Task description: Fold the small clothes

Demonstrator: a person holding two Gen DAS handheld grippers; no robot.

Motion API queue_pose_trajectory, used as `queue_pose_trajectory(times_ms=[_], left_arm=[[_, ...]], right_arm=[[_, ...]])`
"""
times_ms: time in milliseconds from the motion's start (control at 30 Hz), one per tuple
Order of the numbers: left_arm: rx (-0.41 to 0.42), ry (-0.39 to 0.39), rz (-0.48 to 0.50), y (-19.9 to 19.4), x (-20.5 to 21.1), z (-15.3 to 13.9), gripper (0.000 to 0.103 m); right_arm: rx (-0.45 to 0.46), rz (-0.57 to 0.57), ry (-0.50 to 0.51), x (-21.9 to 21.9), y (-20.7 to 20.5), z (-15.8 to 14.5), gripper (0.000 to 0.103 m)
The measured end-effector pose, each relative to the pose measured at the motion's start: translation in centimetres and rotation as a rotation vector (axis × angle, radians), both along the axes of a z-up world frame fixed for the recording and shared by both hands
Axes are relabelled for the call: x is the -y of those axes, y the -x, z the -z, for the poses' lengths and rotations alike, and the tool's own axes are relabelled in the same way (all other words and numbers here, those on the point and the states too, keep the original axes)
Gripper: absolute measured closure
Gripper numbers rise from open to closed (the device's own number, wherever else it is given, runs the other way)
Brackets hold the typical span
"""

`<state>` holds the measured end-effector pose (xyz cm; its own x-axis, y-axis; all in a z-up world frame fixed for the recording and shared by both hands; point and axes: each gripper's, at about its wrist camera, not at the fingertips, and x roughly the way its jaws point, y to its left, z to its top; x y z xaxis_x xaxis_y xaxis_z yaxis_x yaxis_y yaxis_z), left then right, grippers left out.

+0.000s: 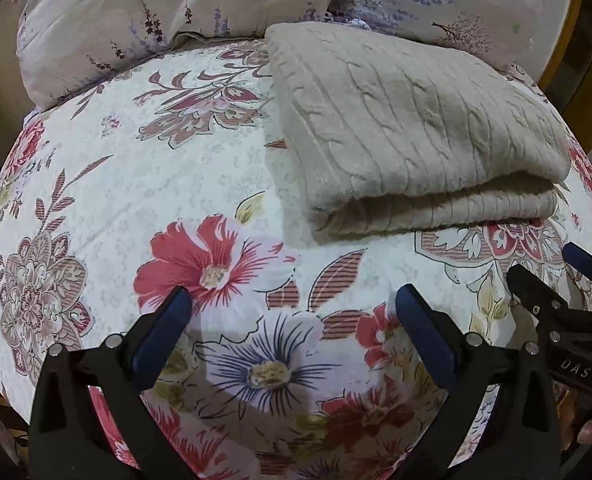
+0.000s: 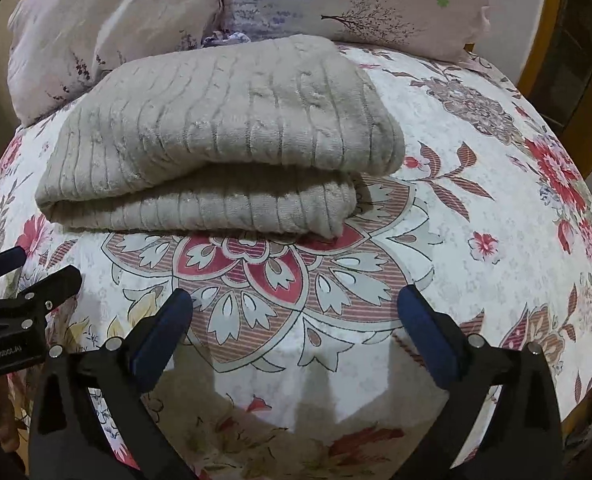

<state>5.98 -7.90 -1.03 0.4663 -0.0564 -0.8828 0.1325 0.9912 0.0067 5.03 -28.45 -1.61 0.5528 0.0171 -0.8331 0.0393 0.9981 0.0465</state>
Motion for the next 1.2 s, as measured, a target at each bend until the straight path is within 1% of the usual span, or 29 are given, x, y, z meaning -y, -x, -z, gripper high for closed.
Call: queue_pose_trajectory(times_ms=[100,567,1200], left_arm=[[0.002,-0.001,0.000,0.02,0.03,0.02,0.002],[0.021,0.001,-0.003,0.17,0.15,-0.02,0.002],[0.021,0.001,-0.009,-0.03,0.13,0.03,0.002]], right_arm=[[0.011,0.009,0.002,-0.43,1.14,-0.04,0.001],[0.026,0.019,0.002,-0.29,0.69,0.00,0.001],[0.026,0.018,0.003,-0.29,0.69,-0.01,0.001]])
